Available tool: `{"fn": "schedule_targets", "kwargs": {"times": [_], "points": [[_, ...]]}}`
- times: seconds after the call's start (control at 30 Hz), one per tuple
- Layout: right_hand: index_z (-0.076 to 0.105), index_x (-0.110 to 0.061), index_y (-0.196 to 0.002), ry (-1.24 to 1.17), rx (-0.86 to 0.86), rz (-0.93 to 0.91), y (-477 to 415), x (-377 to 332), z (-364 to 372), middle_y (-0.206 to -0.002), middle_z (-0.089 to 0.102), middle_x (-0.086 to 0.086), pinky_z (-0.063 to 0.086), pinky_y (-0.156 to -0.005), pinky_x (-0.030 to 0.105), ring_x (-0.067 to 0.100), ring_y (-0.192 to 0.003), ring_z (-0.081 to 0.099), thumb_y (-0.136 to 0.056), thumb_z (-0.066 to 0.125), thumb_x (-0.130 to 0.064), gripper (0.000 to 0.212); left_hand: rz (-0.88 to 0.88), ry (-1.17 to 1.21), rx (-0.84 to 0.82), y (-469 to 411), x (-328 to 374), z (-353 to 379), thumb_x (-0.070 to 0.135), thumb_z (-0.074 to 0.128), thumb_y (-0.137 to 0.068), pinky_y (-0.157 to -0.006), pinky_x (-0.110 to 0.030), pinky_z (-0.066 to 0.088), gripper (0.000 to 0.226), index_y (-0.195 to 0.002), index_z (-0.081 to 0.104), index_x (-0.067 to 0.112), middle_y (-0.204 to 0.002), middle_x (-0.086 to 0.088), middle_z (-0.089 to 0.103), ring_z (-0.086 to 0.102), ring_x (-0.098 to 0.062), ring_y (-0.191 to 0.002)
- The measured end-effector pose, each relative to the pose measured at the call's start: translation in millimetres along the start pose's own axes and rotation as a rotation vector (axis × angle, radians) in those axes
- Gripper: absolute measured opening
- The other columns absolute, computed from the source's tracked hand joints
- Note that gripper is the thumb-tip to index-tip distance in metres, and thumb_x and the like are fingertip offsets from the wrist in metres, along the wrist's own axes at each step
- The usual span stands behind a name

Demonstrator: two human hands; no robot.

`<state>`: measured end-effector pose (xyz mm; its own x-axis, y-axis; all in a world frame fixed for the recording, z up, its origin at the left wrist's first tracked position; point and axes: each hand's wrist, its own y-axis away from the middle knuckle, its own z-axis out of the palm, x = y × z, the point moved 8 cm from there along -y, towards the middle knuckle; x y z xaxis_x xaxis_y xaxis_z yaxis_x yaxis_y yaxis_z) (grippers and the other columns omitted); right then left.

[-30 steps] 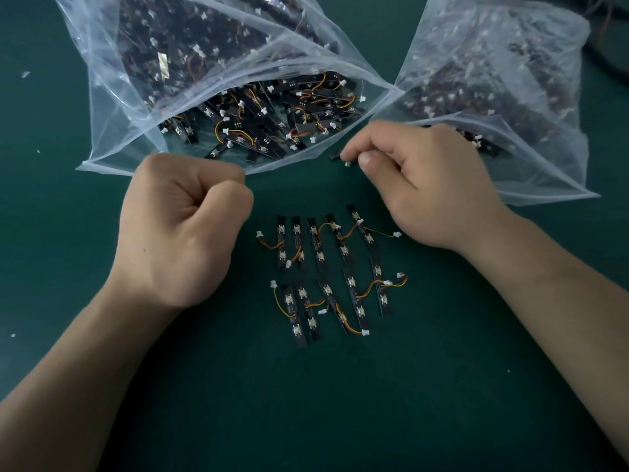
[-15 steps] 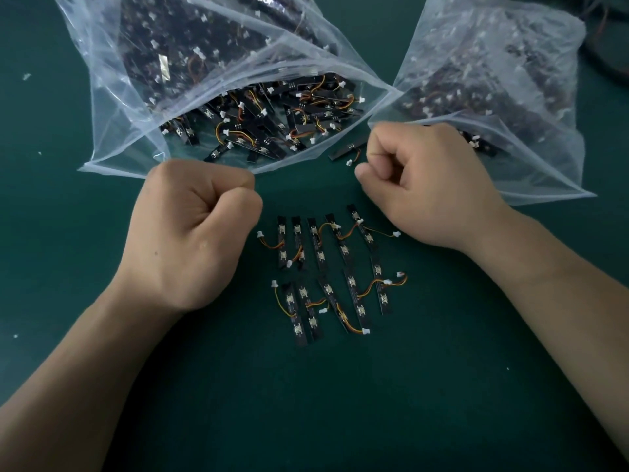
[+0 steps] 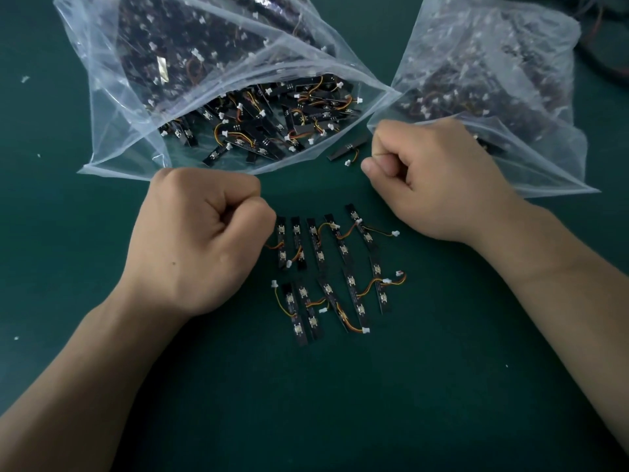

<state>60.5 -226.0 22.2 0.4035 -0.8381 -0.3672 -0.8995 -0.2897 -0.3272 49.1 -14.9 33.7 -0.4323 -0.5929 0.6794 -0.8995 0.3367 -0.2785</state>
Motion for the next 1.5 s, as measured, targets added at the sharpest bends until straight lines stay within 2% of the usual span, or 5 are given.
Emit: {"fn": "schedule_targets", "kwargs": {"times": [0.3, 0.53, 0.7, 1.13, 1.5], "points": [[0.039, -0.025, -0.077, -0.028, -0.018, -0.09, 2.5, -13.1, -1.5, -0.054, 0.03, -0.013, 0.025, -0.048, 0.028, 0.011, -0.046, 0.029, -0.081, 0.061, 0.003, 0.036, -0.184, -0.32, 0.098, 2.4, -12.2, -6.5, 0.03, 0.047, -0.075, -0.052, -0.029, 0.029, 0.034, -0.057, 0.03, 0.008, -0.048, -0.003, 0.022, 0.023, -0.035, -0.052], [0.052, -0.011, -0.142, -0.257, -0.11, -0.021, 5.7, -18.9, 0.9, -0.044, 0.038, -0.007, 0.028, -0.051, 0.027, 0.019, -0.043, 0.04, -0.098, 0.047, -0.008, 0.044, -0.241, -0.413, 0.015, 4.5, -10.6, -2.2, 0.037, 0.042, -0.075, -0.052, -0.028, 0.034, 0.038, -0.054, 0.036, 0.006, -0.044, -0.004, 0.025, 0.029, -0.034, -0.044], [0.045, -0.016, -0.156, -0.225, -0.2, -0.071, 7.1, -28.4, 7.1, -0.046, 0.045, 0.0, 0.034, -0.05, 0.039, 0.017, -0.043, 0.043, -0.103, 0.042, -0.023, 0.053, -0.188, -0.407, -0.045, 4.5, -5.2, 4.9, 0.039, 0.041, -0.083, -0.05, -0.029, 0.035, 0.044, -0.058, 0.031, 0.004, -0.044, -0.009, 0.027, 0.035, -0.036, -0.042], [0.049, -0.021, -0.152, -0.224, -0.235, -0.066, 8.2, -43.1, 18.8, -0.057, 0.05, -0.01, 0.038, -0.054, 0.033, 0.013, -0.053, 0.049, -0.102, 0.051, -0.034, 0.052, -0.2, -0.068, -0.152, 6.8, -2.5, 20.6, 0.043, 0.04, -0.092, -0.063, -0.034, 0.048, 0.039, -0.07, 0.072, 0.034, -0.061, 0.009, 0.063, 0.058, -0.013, -0.063], [0.072, -0.03, -0.099, -0.066, -0.24, -0.078, 7.3, -40.7, 19.8, -0.079, 0.069, -0.011, 0.052, -0.064, 0.042, 0.014, -0.076, 0.063, -0.091, 0.064, -0.045, 0.019, -0.128, -0.069, -0.149, 8.2, 1.0, 23.9, 0.039, 0.046, -0.093, -0.061, -0.033, 0.047, 0.031, -0.078, 0.074, 0.035, -0.062, 0.007, 0.061, 0.058, -0.014, -0.064]]}}
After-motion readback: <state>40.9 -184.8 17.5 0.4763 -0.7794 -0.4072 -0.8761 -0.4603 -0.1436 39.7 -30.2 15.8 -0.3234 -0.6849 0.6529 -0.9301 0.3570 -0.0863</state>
